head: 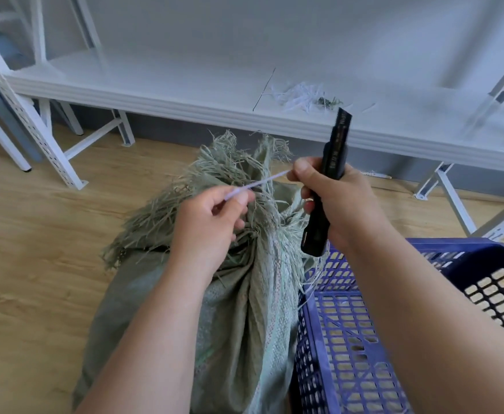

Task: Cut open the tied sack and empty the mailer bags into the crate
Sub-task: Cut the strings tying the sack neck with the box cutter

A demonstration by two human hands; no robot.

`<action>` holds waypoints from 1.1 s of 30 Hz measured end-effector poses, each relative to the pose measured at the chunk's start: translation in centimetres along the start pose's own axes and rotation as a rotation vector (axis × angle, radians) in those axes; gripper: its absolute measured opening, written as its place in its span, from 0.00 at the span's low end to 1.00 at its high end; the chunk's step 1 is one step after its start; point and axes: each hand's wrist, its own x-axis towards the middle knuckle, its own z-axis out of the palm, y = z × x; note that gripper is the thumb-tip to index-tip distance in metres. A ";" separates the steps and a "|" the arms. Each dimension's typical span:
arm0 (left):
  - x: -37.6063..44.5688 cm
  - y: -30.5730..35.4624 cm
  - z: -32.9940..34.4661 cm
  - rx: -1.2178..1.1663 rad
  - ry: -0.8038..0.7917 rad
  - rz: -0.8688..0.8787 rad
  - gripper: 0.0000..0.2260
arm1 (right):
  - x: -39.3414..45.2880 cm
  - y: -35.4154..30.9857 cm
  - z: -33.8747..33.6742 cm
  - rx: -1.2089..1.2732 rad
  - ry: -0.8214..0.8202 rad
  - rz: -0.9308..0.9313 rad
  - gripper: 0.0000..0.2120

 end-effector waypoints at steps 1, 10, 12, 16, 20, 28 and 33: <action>0.2 0.0 0.0 -0.060 0.031 -0.006 0.07 | 0.1 -0.1 -0.3 -0.107 -0.009 -0.002 0.06; 2.2 2.4 3.2 -0.359 -0.025 -0.130 0.07 | 1.0 -0.2 -4.3 -0.671 -0.088 0.119 0.10; 2.6 2.7 4.1 -0.387 -0.021 -0.130 0.12 | 1.5 0.2 -5.2 -0.499 -0.014 0.143 0.09; 2.4 2.9 5.5 -0.334 0.011 -0.146 0.17 | 3.5 0.0 -6.2 0.021 0.204 0.311 0.08; 3.7 4.6 7.4 -0.209 -0.045 -0.134 0.12 | 7.5 -1.4 -6.0 0.144 0.288 0.429 0.07; 8.9 9.3 10.4 -0.104 -0.043 -0.076 0.16 | 15.2 -7.3 -5.0 0.177 0.348 0.297 0.12; 9.0 9.2 10.4 -0.055 -0.025 -0.036 0.15 | 13.1 -4.3 -4.6 0.011 0.237 0.311 0.07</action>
